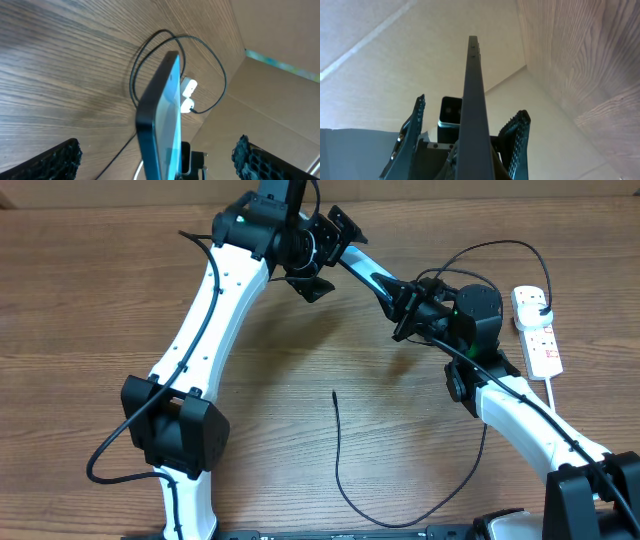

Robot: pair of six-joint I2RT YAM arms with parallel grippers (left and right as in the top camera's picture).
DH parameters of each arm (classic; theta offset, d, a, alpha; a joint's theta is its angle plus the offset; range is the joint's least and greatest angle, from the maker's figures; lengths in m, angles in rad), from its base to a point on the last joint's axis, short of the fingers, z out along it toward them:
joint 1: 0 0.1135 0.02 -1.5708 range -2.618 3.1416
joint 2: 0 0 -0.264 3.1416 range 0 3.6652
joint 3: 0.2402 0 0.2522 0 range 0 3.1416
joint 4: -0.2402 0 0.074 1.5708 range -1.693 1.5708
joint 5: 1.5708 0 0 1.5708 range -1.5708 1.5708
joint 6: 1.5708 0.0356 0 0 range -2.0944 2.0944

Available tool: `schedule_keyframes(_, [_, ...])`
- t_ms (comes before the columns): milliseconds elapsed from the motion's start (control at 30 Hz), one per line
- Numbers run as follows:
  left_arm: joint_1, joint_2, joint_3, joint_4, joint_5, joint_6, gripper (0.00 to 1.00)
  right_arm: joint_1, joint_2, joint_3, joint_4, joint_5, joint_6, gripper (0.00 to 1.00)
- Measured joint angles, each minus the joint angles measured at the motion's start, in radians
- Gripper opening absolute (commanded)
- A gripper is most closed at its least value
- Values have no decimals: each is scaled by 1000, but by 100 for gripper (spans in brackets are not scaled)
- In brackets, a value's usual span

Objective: Plug charger to phone and switch on socket
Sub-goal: 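Move the left gripper to the phone's top edge and close it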

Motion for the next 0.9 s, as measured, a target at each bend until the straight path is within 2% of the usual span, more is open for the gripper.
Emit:
schedule_keyframes(333, [-11,0,-154,171,23,-25,100,0,0,0,0,10,0,4])
schedule_keyframes(800, [-12,0,-167,219,39,-100,100,0,0,0,0,11,0,4])
schedule_keyframes(900, [-13,0,-167,219,39,-105,93,0,0,0,0,11,0,4])
